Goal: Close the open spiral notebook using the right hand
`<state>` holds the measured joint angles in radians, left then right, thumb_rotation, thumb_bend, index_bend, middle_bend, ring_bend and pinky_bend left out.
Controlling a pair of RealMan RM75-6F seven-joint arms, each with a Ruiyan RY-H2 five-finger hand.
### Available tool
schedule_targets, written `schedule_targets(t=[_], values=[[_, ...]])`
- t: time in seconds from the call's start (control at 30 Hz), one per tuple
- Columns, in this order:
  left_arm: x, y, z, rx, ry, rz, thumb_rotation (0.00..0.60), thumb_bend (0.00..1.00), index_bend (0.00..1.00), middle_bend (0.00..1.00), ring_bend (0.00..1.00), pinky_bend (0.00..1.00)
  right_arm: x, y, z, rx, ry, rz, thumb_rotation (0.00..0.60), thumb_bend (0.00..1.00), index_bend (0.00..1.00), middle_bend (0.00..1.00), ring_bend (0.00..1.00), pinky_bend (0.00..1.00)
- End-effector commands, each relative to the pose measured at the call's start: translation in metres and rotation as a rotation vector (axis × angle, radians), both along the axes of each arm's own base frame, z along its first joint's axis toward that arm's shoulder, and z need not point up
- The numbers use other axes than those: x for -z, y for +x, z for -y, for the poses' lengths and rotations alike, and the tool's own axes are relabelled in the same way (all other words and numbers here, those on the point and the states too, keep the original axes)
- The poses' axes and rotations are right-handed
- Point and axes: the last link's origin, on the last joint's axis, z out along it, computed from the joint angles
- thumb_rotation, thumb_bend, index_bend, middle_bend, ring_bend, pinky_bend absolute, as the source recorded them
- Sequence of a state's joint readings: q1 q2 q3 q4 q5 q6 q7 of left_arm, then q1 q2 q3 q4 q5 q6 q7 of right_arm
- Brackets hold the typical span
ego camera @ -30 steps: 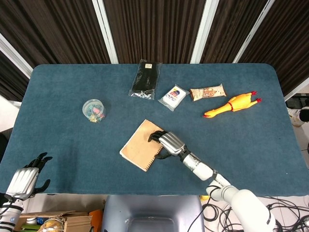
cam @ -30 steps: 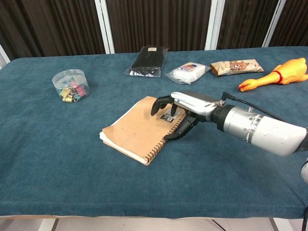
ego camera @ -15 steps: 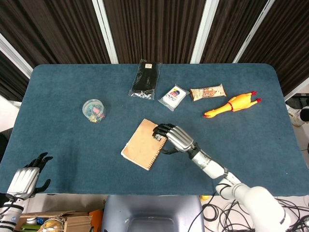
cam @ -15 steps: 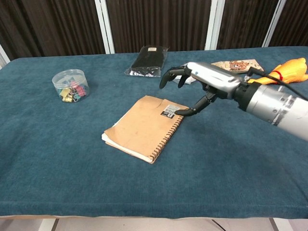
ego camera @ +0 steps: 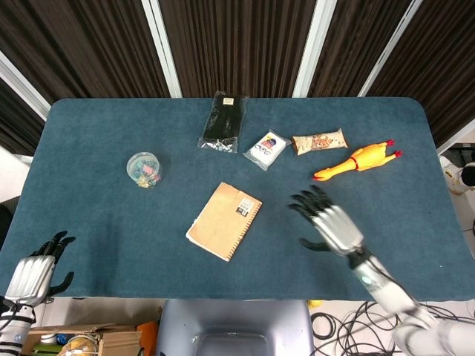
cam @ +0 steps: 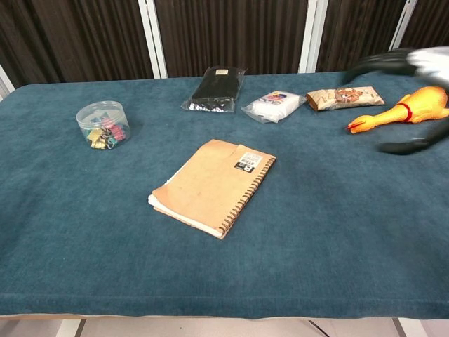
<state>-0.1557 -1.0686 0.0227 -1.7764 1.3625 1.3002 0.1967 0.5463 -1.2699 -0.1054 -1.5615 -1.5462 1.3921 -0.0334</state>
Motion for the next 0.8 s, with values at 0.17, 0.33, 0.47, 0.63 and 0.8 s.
schedule_targets(t=[0.17, 0.33, 0.47, 0.63, 0.8], values=[[0.003, 0.003, 0.002, 0.022, 0.047, -0.040, 0.600, 0.37, 0.18, 0.10, 0.19, 0.41, -0.071, -0.073, -0.080, 0.411, -0.158, -0.222, 0.600, 0.11, 0.05, 0.06, 0.01, 0.05], [0.009, 0.005, 0.003, 0.034, 0.047, -0.060, 0.600, 0.37, 0.16, 0.10, 0.18, 0.40, -0.075, -0.102, -0.088, 0.578, -0.210, -0.199, 0.600, 0.11, 0.01, 0.02, 0.00, 0.05], [0.013, 0.006, 0.003, 0.040, 0.037, -0.075, 0.600, 0.37, 0.15, 0.10, 0.16, 0.40, -0.075, -0.103, -0.085, 0.614, -0.174, -0.206, 0.600, 0.10, 0.04, 0.00, 0.00, 0.06], [0.014, 0.007, 0.004, 0.042, 0.031, -0.082, 0.600, 0.37, 0.14, 0.10, 0.15, 0.40, -0.075, -0.100, -0.089, 0.596, -0.183, -0.210, 0.600, 0.10, 0.08, 0.00, 0.00, 0.06], [0.013, 0.006, 0.004, 0.036, 0.039, -0.075, 0.600, 0.37, 0.14, 0.10, 0.15, 0.38, -0.075, -0.100, -0.091, 0.604, -0.185, -0.211, 0.600, 0.10, 0.08, 0.00, 0.00, 0.06]])
